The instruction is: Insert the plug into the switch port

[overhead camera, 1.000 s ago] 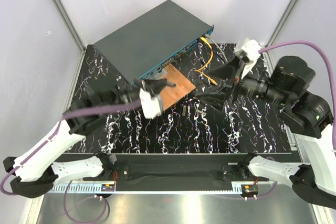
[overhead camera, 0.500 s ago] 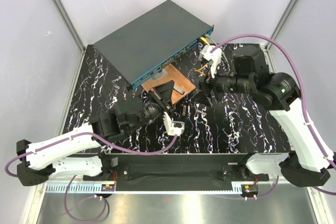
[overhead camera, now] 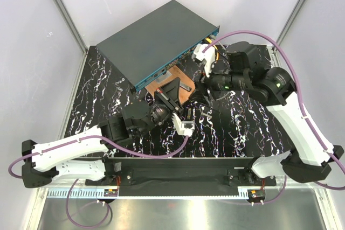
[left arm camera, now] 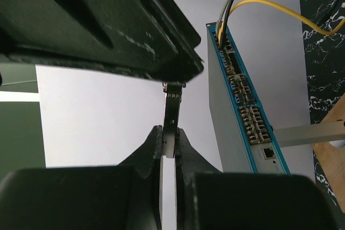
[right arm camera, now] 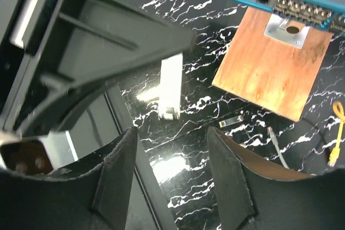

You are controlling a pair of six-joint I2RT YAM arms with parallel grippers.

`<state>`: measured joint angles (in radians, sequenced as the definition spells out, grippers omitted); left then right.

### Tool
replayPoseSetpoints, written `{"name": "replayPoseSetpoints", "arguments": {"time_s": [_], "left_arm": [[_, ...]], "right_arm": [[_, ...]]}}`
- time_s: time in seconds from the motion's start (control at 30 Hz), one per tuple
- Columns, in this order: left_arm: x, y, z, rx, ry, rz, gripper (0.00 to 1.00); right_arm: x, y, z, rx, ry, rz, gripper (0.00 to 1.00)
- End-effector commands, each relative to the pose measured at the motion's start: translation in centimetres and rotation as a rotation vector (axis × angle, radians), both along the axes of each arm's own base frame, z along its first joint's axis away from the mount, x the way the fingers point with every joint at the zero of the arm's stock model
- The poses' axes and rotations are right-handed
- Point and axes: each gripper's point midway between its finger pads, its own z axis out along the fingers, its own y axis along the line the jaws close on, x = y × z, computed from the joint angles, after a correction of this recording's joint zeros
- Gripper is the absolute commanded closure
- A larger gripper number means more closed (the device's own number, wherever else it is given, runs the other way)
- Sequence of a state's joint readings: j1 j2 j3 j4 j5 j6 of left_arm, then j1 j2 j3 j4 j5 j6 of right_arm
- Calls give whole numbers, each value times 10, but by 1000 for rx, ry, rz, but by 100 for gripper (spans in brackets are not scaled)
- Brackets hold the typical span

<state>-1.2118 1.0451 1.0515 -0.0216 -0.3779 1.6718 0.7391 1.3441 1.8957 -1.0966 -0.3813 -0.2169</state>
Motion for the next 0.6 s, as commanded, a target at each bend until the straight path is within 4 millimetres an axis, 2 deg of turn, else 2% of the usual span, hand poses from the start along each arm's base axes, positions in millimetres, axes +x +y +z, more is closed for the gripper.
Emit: {"name": "replayPoseSetpoints", "arguments": {"time_s": [0.0,0.27,0.57], "left_arm": [[0,5,24,-78,-41,29,100],[-1,1,20,-75,-33,21,100],[-2,-1,17,-70,-29,13,100]], "right_arm": [[10,7,21,18,-102,-16,41],[11,13,19,11,-112,-14,51],[17,17,22,16,-123,-30,54]]}}
